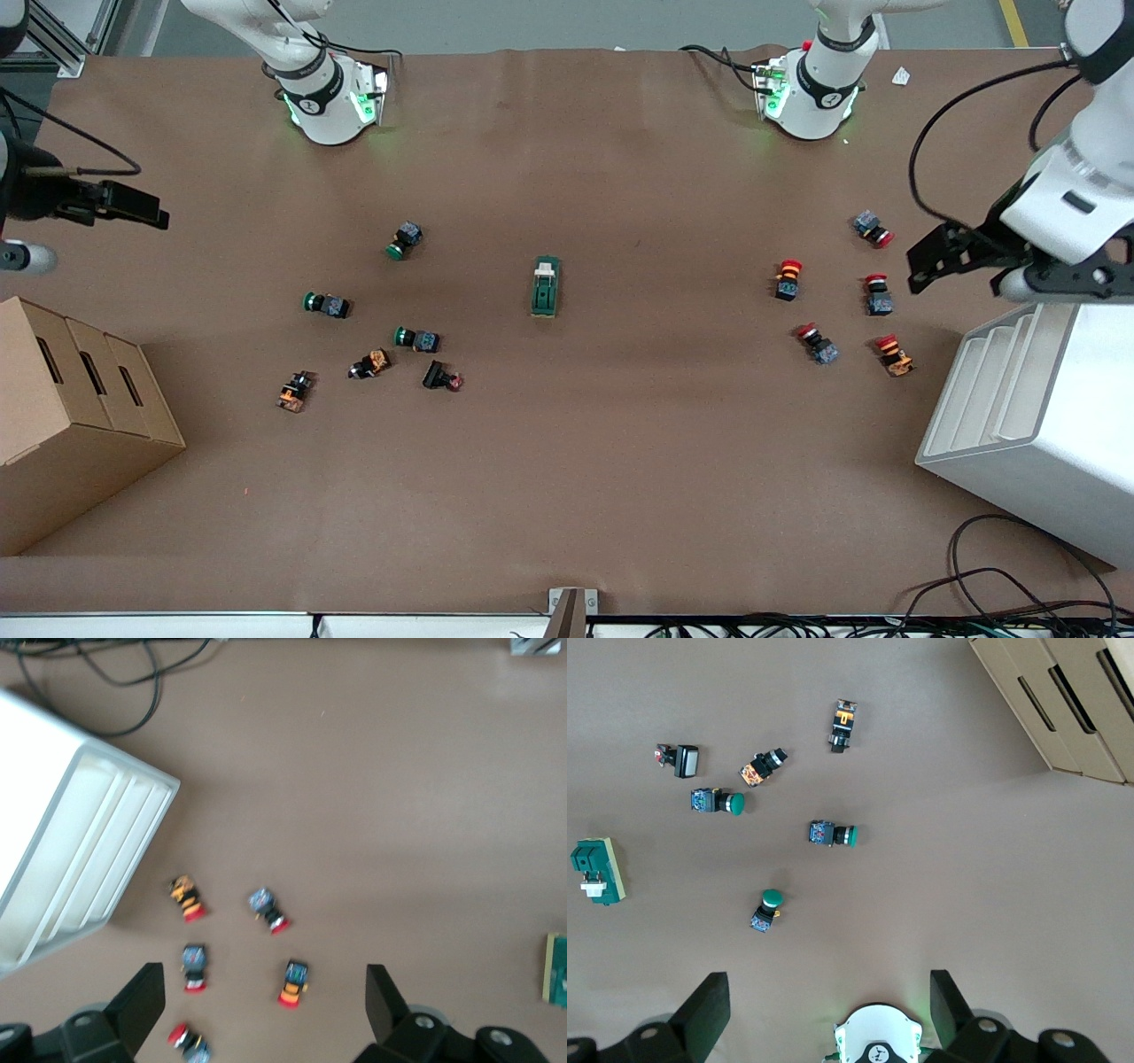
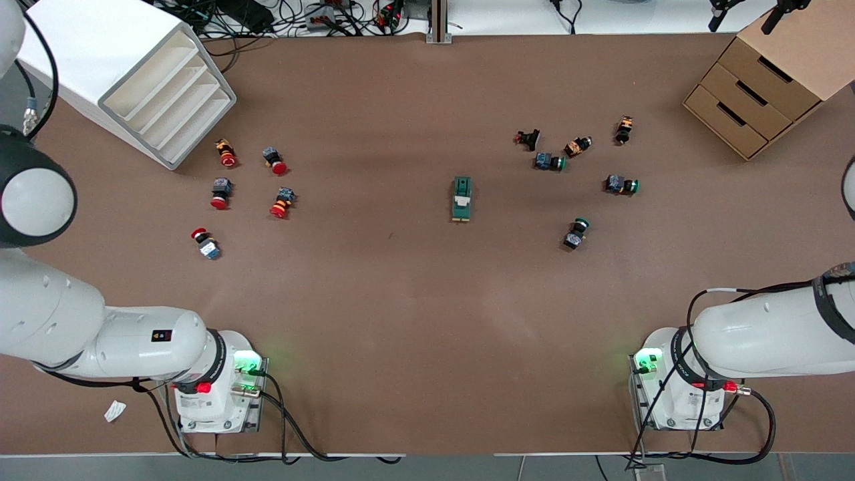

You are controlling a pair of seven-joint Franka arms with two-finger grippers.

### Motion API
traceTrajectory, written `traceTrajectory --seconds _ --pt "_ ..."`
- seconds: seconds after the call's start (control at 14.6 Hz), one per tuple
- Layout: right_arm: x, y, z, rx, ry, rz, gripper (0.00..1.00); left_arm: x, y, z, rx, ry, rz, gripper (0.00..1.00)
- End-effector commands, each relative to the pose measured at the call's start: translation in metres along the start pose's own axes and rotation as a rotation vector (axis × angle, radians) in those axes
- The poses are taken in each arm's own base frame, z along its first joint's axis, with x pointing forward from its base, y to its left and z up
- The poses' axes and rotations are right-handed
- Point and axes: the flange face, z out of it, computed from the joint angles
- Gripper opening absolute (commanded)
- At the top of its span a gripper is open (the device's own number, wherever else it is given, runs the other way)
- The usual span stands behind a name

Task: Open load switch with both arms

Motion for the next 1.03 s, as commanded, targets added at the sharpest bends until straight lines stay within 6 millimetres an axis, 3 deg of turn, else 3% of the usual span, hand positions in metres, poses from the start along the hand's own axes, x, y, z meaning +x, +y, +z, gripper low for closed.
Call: traceTrajectory --seconds 0.0,0.34,0.96 --pt "-0.035 0.001 -0.001 -0.014 0.045 0.013 1.0 -0.031 0.002 -0.008 0.001 -0.024 0.029 1.0" --pt "-0.039 0.001 -0.011 -0.007 0.081 0.008 1.0 -0.062 -0.025 -0.011 -0.005 -0.049 0.063 1.0" --pt "-0.031 0.001 -0.014 0.01 0.129 -0.01 1.0 -0.062 -0.018 -0.026 0.003 -0.05 0.056 1.0"
